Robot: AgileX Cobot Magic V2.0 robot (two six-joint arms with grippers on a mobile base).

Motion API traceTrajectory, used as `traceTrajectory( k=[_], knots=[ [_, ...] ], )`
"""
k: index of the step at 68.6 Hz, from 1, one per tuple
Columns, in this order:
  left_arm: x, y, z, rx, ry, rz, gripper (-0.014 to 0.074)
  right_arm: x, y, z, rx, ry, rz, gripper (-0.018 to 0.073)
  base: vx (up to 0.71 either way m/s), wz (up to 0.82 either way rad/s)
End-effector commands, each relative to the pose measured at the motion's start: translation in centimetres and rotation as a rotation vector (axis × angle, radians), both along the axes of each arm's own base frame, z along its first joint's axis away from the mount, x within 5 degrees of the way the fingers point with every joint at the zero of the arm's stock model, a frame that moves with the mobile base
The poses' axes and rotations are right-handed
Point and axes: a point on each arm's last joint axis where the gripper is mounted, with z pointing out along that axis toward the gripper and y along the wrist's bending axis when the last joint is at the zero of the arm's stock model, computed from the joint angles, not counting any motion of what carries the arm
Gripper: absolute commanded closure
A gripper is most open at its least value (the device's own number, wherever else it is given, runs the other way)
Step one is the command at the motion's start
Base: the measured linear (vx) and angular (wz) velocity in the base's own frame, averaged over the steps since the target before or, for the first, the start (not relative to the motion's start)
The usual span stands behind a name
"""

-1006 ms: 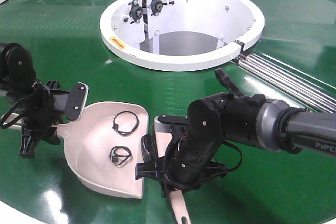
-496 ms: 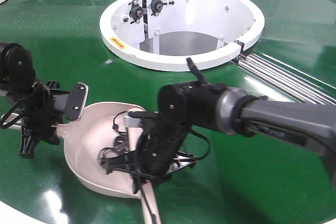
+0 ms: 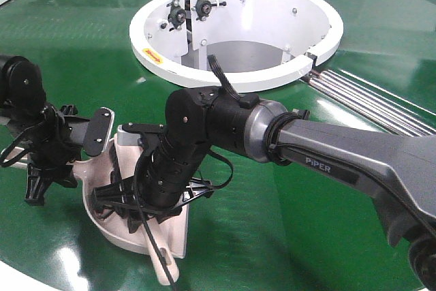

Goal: Clean and inspect green conveyor with broom and dustpan
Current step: 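Sweep the remaining cable bundle into the dustpan with the brush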

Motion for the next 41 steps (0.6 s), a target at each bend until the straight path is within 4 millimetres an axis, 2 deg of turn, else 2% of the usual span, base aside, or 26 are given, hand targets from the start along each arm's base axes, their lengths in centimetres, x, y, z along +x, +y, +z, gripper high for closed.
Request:
traceTrajectory(
  k=[1,12,24,41],
  knots=[
    [0.0,-0.4,2.0,-0.027,-0.068,-0.004,0.0603,0.1,-0.4,4.1,0.067,-0.112,-0.005,0.0561,0.00,0.00],
    [0.0,-0.4,2.0,-0.027,-0.068,-0.004,0.0603,0.2,-1.7,5.4,0.001,-0.171,-0.003,0.0561,0.00,0.00],
    [0.0,-0.4,2.0,-0.027,-0.068,-0.004,0.0603,0.5,-3.6,7.9,-0.027,-0.272,-0.035,0.0561,0.00,0.00],
    [0.0,-0.4,2.0,-0.027,-0.068,-0.004,0.0603,1.6,-7.9,11.1,-0.076,-0.349,-0.086,0.0561,0.00,0.00]
  ],
)
